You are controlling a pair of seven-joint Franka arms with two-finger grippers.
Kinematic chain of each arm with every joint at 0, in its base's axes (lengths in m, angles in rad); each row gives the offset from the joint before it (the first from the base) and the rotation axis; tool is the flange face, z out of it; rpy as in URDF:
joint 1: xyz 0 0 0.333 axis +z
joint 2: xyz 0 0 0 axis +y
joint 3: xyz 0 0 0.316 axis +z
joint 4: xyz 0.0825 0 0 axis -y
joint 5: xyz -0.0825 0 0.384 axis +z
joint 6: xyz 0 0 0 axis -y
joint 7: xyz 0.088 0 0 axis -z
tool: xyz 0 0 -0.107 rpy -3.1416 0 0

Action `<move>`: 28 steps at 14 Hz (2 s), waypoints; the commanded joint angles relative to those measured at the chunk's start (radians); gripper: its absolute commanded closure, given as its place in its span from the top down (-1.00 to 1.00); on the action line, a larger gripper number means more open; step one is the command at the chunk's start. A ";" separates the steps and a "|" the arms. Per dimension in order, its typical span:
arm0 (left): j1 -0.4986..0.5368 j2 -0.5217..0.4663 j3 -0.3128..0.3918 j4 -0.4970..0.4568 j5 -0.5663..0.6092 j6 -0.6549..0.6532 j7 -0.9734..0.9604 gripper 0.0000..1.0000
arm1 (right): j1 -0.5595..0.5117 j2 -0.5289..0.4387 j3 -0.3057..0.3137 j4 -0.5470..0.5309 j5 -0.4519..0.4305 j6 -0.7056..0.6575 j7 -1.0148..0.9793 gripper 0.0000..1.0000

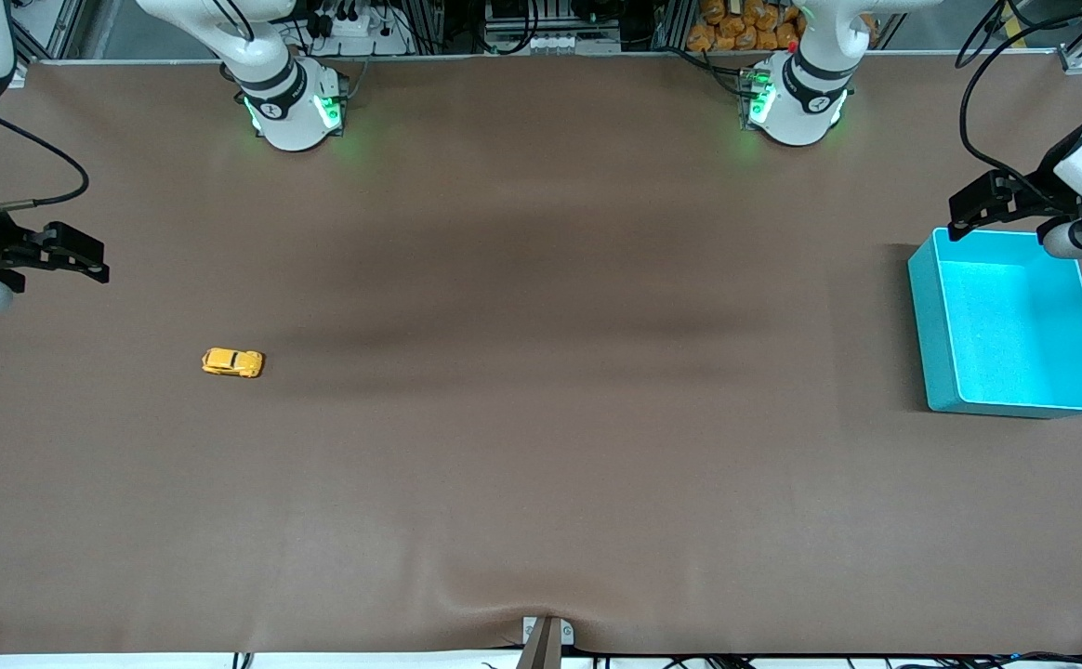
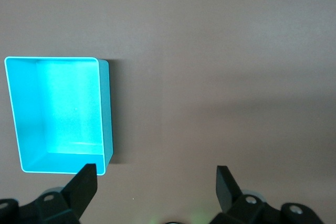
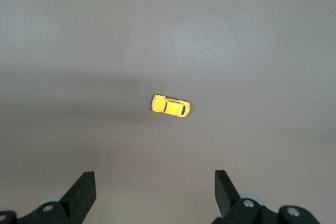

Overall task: Wind and store yellow beetle car
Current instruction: 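Move the right gripper down to the yellow beetle car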

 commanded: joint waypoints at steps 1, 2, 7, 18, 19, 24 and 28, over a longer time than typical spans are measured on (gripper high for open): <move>0.013 -0.008 -0.015 0.009 0.017 -0.016 0.019 1.00 | -0.005 0.008 0.001 0.028 -0.003 -0.018 0.008 1.00; 0.011 -0.008 -0.015 0.009 0.015 -0.014 0.019 1.00 | -0.007 0.008 0.001 0.030 -0.001 -0.018 0.008 1.00; 0.010 0.004 -0.015 0.023 0.002 -0.013 0.019 1.00 | -0.010 0.011 -0.002 0.019 0.003 -0.045 0.104 1.00; 0.005 0.004 -0.015 0.023 0.000 0.005 0.015 1.00 | -0.014 0.115 -0.002 -0.048 -0.012 0.065 0.597 1.00; 0.005 0.002 -0.015 0.023 0.000 0.005 0.015 1.00 | -0.008 0.115 -0.001 -0.088 -0.009 0.135 0.734 1.00; 0.005 0.002 -0.015 0.023 0.000 0.005 0.016 1.00 | -0.025 0.144 -0.001 -0.177 0.015 0.229 0.951 1.00; 0.010 0.004 -0.015 0.023 0.002 0.019 0.018 1.00 | -0.063 0.209 -0.002 -0.217 0.138 0.340 1.138 1.00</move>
